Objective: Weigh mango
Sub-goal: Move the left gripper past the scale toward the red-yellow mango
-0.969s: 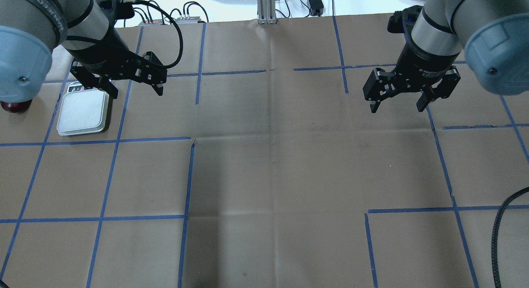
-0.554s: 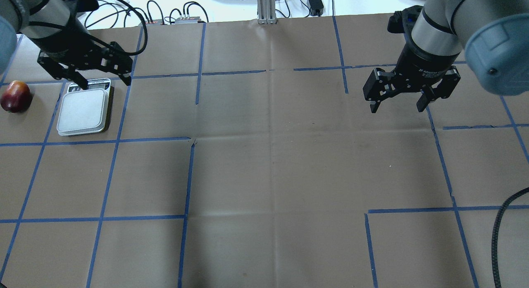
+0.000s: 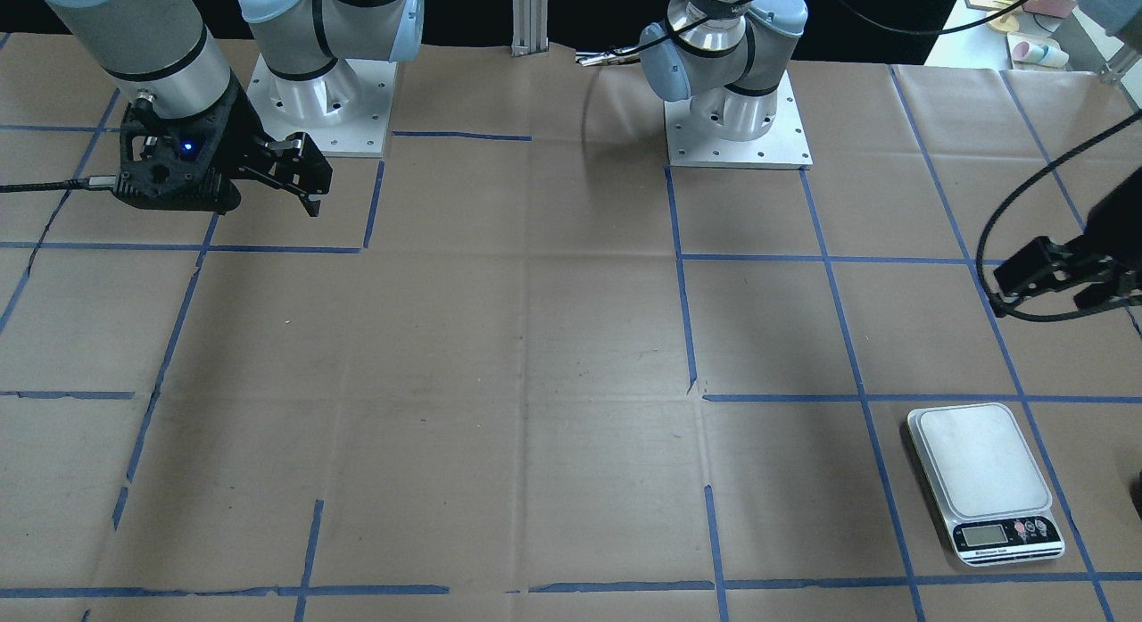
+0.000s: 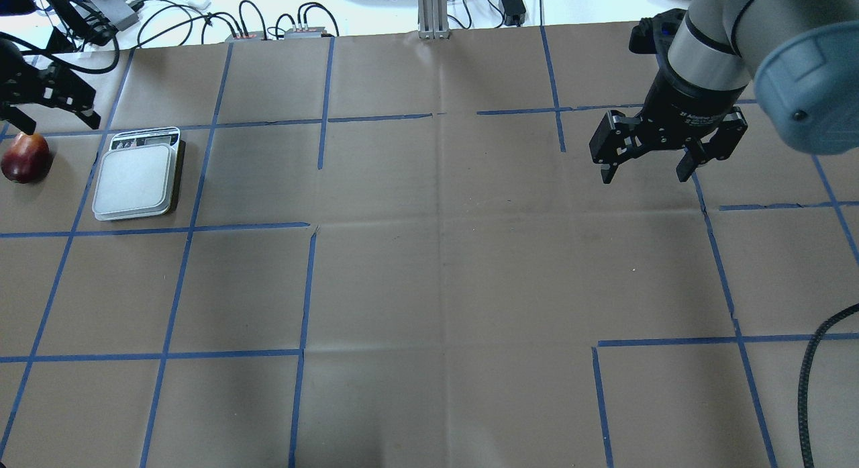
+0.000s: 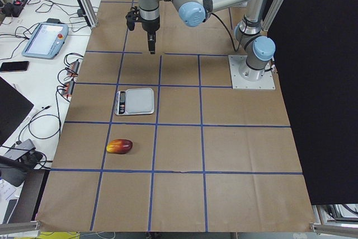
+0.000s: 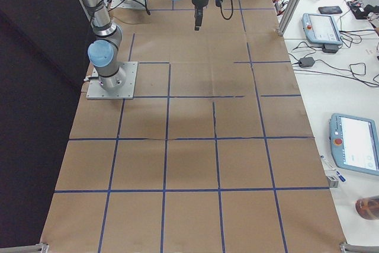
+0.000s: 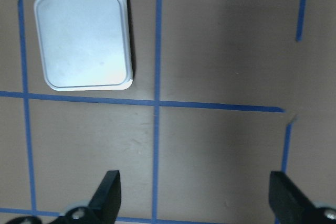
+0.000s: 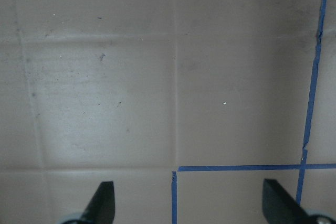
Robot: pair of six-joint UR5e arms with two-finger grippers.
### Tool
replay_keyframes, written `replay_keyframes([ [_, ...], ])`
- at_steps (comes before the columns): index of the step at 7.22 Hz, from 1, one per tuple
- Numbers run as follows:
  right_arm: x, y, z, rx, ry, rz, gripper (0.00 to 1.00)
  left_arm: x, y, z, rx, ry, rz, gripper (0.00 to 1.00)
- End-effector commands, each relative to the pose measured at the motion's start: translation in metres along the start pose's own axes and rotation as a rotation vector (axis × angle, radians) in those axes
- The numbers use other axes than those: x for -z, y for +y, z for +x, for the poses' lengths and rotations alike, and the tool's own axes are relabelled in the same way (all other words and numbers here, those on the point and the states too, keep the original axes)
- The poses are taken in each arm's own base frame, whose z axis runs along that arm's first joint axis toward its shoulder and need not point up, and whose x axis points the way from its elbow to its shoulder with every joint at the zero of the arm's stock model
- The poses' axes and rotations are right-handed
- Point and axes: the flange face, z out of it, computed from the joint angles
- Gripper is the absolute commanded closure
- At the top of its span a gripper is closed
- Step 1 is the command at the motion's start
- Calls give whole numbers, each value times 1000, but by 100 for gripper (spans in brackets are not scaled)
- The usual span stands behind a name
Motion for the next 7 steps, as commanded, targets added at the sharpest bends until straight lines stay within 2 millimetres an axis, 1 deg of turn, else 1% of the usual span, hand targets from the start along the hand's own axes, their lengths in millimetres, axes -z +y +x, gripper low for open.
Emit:
replay_keyframes([
  [1,0,0,0,0,0,0,0,-16,-25,-110,-57,-9,4,0],
  [2,0,0,0,0,0,0,0,-31,-31,-174,-71,-14,4,0],
  [3,0,0,0,0,0,0,0,-47,-35,-229,-105,-18,5,0],
  [4,0,0,0,0,0,0,0,-67,-47,-266,-130,-29,13,0],
  [5,0,0,0,0,0,0,0,-84,-64,-283,-133,-41,24,0],
  [6,0,0,0,0,0,0,0,-104,-77,-297,-133,-45,30,0],
  [7,0,0,0,0,0,0,0,-118,-88,-306,-135,-62,47,0],
])
